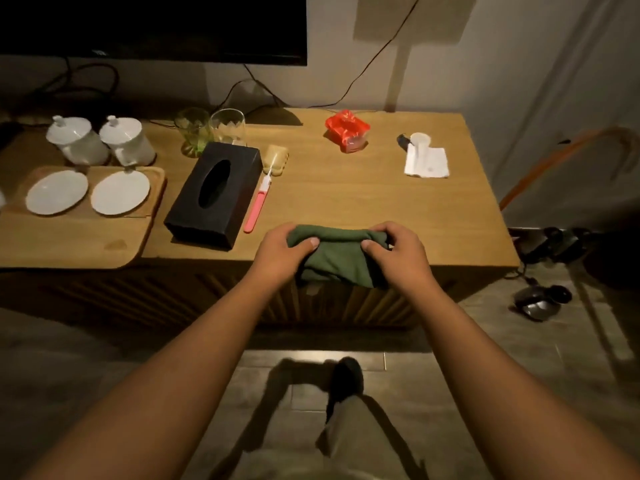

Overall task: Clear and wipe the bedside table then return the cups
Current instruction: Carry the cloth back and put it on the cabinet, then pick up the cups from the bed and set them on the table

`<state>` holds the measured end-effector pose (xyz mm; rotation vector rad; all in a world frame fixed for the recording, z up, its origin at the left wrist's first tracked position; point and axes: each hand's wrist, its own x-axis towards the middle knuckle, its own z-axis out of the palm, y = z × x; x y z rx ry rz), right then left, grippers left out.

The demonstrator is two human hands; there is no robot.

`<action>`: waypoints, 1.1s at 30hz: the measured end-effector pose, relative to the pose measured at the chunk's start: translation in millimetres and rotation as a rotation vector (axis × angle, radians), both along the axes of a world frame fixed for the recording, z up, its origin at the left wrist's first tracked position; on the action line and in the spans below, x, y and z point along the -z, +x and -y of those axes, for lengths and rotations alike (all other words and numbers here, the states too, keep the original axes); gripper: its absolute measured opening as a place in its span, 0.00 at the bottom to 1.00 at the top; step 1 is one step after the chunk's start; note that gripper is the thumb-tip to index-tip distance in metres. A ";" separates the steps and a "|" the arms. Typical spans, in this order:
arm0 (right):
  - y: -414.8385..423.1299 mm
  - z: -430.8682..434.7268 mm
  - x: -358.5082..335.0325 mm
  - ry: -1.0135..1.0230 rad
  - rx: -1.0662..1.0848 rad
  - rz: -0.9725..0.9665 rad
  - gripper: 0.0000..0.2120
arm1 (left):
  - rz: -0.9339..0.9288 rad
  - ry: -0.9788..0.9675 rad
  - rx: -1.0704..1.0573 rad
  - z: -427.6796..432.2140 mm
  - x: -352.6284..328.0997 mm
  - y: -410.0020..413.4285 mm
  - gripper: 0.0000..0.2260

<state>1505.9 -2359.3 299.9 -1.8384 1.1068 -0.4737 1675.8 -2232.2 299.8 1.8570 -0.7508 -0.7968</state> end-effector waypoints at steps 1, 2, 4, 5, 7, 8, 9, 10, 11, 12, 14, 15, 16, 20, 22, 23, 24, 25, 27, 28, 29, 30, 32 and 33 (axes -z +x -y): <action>8.7 17.1 11.6 0.003 0.003 -0.019 0.04 | -0.023 0.020 -0.039 16.5 10.4 6.1 0.06; 16.9 32.0 22.1 0.017 0.000 -0.048 0.05 | -0.048 0.057 -0.066 30.8 19.8 12.3 0.07; 33.8 56.9 40.2 0.062 -0.015 -0.102 0.05 | -0.088 0.152 -0.103 54.4 38.2 27.0 0.08; 41.2 67.2 49.3 0.052 -0.037 -0.138 0.06 | -0.105 0.188 -0.111 62.8 46.5 34.0 0.08; 56.1 86.8 67.0 -0.059 -0.111 -0.268 0.08 | -0.117 0.241 -0.132 79.0 62.8 47.4 0.07; 63.2 94.8 75.1 -0.131 -0.145 -0.343 0.08 | -0.084 0.274 -0.141 86.0 70.9 53.5 0.08; 68.1 100.7 80.8 -0.192 -0.168 -0.403 0.09 | -0.029 0.306 -0.140 90.9 77.8 57.9 0.08; 71.4 104.9 85.2 -0.231 -0.188 -0.449 0.10 | 0.029 0.331 -0.134 93.4 83.7 60.6 0.08; 74.3 108.4 89.5 -0.243 -0.201 -0.490 0.11 | 0.078 0.357 -0.126 94.9 89.3 62.9 0.09; 75.7 110.2 93.0 -0.233 -0.199 -0.526 0.13 | 0.116 0.379 -0.117 94.8 93.8 63.5 0.09; 75.7 111.6 95.6 -0.219 -0.171 -0.563 0.17 | 0.173 0.387 -0.098 92.2 99.6 62.3 0.10; 75.0 111.7 96.1 -0.224 -0.155 -0.575 0.19 | 0.209 0.387 -0.085 90.6 100.7 61.1 0.10; 73.6 112.0 95.8 -0.226 -0.138 -0.579 0.20 | 0.252 0.396 -0.068 90.8 99.9 60.2 0.11; 58.2 115.7 85.9 -0.107 -0.079 -0.512 0.21 | 0.525 0.532 0.069 99.6 78.1 54.3 0.19; 38.6 116.7 74.3 -0.003 -0.051 -0.455 0.18 | 0.615 0.527 0.244 109.7 60.8 46.6 0.16; 27.0 115.6 67.7 0.056 -0.044 -0.439 0.16 | 0.641 0.508 0.327 116.2 53.8 41.3 0.14; 15.3 112.6 60.9 0.109 -0.035 -0.425 0.14 | 0.658 0.487 0.404 122.9 47.1 34.7 0.12; -0.4 105.4 52.3 0.154 -0.006 -0.417 0.13 | 0.670 0.459 0.495 130.2 40.1 23.8 0.11; -28.1 86.0 37.1 0.170 0.060 -0.422 0.13 | 0.682 0.406 0.672 141.4 29.9 -2.1 0.11; -43.0 72.0 29.4 0.151 0.114 -0.432 0.13 | 0.688 0.377 0.777 144.0 25.1 -19.1 0.11; -62.5 52.1 20.4 0.133 0.195 -0.440 0.14 | 0.704 0.330 0.904 144.2 19.9 -41.0 0.12; -77.7 33.3 13.4 0.114 0.261 -0.444 0.14 | 0.719 0.289 1.005 142.2 15.6 -60.1 0.12; -112.4 -14.3 -0.9 0.117 0.410 -0.433 0.13 | 0.766 0.184 1.186 129.6 4.3 -103.8 0.12; -132.0 -44.9 -7.9 0.136 0.497 -0.417 0.13 | 0.791 0.131 1.280 117.4 -2.0 -128.3 0.12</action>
